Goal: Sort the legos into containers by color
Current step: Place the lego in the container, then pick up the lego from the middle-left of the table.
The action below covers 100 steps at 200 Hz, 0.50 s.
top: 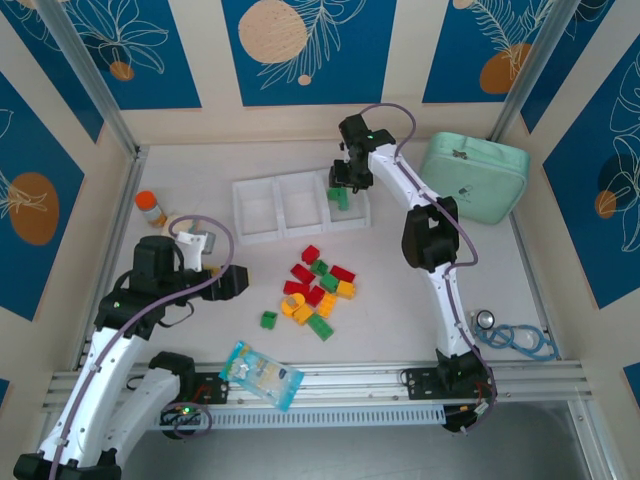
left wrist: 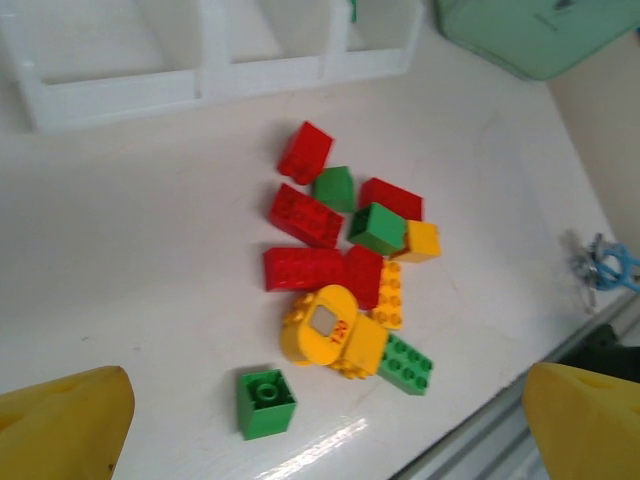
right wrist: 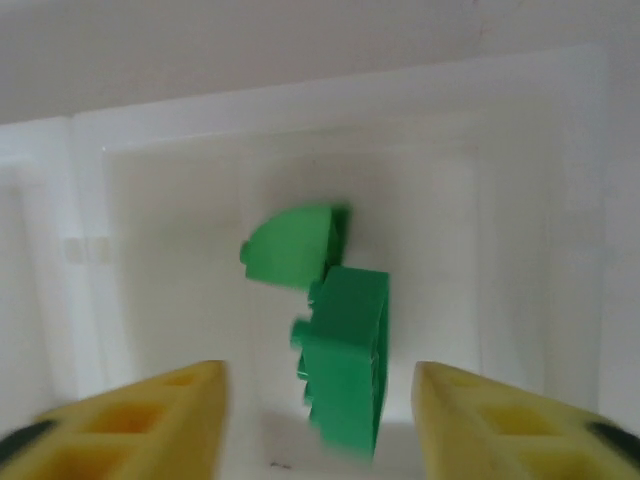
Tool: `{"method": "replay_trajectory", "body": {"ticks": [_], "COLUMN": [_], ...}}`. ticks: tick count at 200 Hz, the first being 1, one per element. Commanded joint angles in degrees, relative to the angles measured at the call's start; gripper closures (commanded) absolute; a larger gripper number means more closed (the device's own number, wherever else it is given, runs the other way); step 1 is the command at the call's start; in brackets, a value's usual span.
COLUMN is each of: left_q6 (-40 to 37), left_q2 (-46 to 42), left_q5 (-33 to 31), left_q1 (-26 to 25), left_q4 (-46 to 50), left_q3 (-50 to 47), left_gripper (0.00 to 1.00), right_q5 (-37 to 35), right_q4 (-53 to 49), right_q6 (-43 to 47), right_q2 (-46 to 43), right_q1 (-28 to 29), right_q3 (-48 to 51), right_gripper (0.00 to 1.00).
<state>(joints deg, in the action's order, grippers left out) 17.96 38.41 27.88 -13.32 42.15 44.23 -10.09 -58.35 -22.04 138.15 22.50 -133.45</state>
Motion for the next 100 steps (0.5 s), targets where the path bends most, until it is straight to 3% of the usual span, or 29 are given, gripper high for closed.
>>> {"method": "replay_trajectory", "body": {"ticks": [1, 31, 40, 65, 100], "left_q6": [-1.13, -1.08, -1.16, -1.08, 1.04], "left_q2": [-0.52, -0.28, 0.76, 6.19, 14.59], "left_q5": [5.50, 4.65, 5.02, 4.43, -9.19], "left_q1": [-0.58, -0.57, -0.70, -2.51, -13.54], "left_q4": [-1.90, -1.83, -1.69, -0.62, 5.30], "left_q3": [-0.28, -0.55, -0.55, -0.10, 2.52], "left_gripper": [0.01, 0.01, 0.01, 0.01, 0.01], "right_q5": [-1.08, -2.12, -2.66, -5.05, -3.09], "right_q4": [-4.06, -6.92, -7.77, -6.72, 1.15], "right_q6": [-0.20, -1.36, -2.34, -4.71, -8.66], "right_q2": [-0.35, -3.57, -5.36, -13.66, -29.76], "right_q1": [1.98, 3.53, 3.84, 5.58, 7.03], "right_q3": [-2.81, -3.58, -2.97, 4.94, 25.80], "right_gripper": [0.32, 0.22, 0.13, 0.07, 0.04]}}
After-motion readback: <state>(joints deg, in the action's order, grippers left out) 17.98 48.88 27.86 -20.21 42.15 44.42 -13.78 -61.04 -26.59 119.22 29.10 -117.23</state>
